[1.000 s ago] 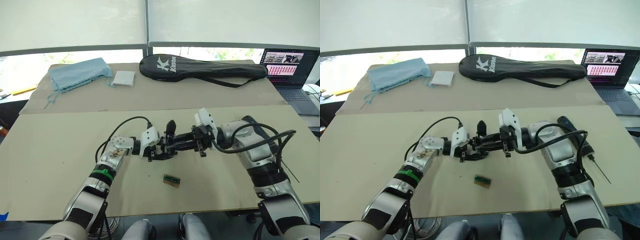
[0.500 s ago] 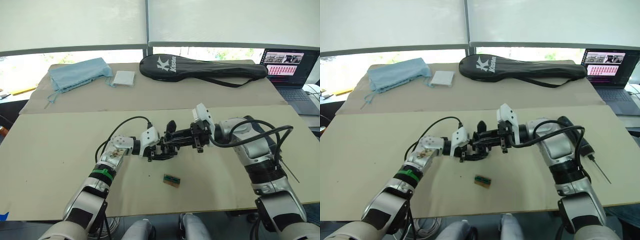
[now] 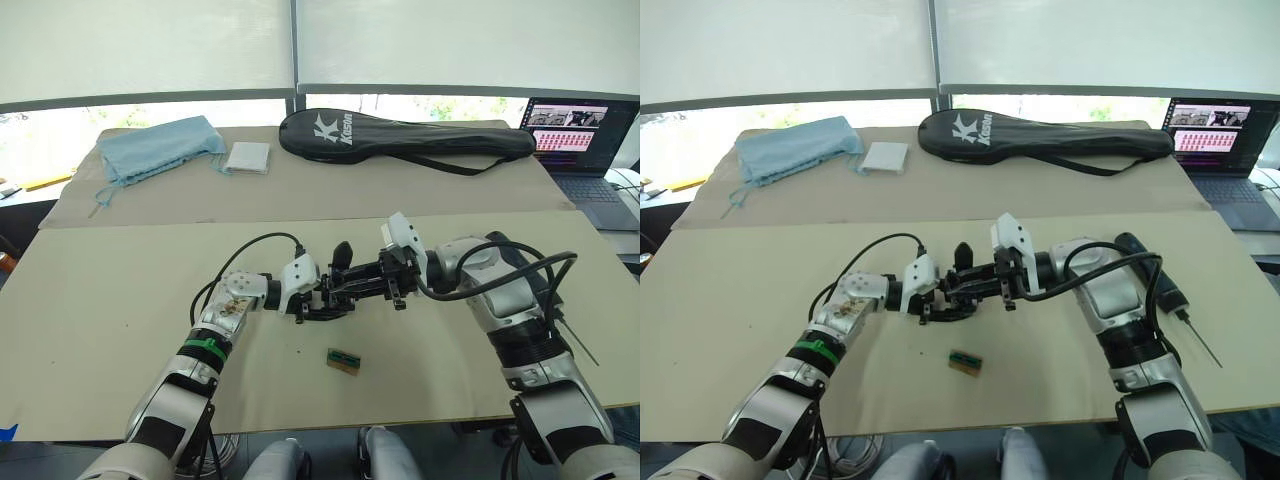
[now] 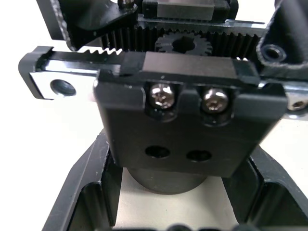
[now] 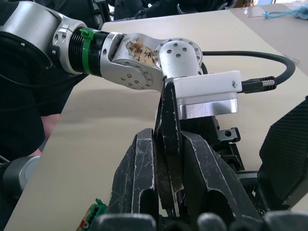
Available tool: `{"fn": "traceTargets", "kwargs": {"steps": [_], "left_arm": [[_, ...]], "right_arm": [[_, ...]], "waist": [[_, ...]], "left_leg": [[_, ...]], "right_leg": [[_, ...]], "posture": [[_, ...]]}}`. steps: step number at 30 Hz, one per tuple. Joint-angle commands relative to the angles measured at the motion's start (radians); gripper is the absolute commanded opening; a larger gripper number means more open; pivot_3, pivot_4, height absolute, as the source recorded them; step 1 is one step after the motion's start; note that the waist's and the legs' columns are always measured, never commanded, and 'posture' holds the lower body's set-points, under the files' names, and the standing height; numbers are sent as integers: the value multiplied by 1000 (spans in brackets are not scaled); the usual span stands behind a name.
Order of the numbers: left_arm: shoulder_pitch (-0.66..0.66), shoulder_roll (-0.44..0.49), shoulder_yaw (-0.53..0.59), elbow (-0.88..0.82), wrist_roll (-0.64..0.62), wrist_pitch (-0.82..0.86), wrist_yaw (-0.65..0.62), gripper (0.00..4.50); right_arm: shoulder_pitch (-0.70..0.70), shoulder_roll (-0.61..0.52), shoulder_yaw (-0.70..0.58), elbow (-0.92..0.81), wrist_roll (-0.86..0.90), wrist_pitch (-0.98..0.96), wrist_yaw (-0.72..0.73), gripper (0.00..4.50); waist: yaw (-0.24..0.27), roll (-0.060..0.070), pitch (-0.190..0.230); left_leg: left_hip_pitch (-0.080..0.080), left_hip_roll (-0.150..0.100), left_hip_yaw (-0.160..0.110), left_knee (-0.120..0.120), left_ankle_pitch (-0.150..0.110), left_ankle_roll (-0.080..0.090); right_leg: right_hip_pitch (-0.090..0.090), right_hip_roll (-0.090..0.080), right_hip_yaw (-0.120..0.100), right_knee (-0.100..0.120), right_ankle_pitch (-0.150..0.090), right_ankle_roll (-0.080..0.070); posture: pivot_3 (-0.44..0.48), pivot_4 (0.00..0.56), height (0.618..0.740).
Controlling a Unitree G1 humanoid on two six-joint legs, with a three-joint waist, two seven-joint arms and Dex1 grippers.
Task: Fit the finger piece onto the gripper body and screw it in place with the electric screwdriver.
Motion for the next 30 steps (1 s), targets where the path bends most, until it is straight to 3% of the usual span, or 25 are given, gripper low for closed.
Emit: {"fn": "traceTargets", "kwargs": {"steps": [1, 14, 21, 30], "left_arm": [[-4, 3, 3, -16, 4, -3, -10, 2314], [1, 5, 10, -24, 5, 0, -11, 2314], [22, 15, 11, -52, 2, 5, -14, 2314], [29, 22, 16, -70, 1, 13, -4, 2314]], "right_arm": [[15, -18, 33, 42, -53, 10, -10, 311], [49, -34, 36, 181, -92, -92, -18, 311], [-10, -54, 133, 188, -98, 109, 33, 311], [21, -43, 135, 220, -136, 55, -54, 311]], "waist": [[0, 0, 0], [-2, 0, -2], [-3, 0, -4], [-6, -1, -20]], "left_leg": [[0, 0, 0, 0, 0, 0], [7, 0, 0, -1, 0, 0], [8, 1, 0, -1, 0, 0], [11, 1, 0, -6, 0, 0]], "right_leg": [[0, 0, 0, 0, 0, 0], [7, 0, 1, 0, 0, 0], [7, 0, 1, 0, 0, 0], [8, 0, 1, -2, 0, 0]], "posture": [[0, 150, 736], [0, 150, 736], [0, 150, 736], [0, 150, 736]]}}
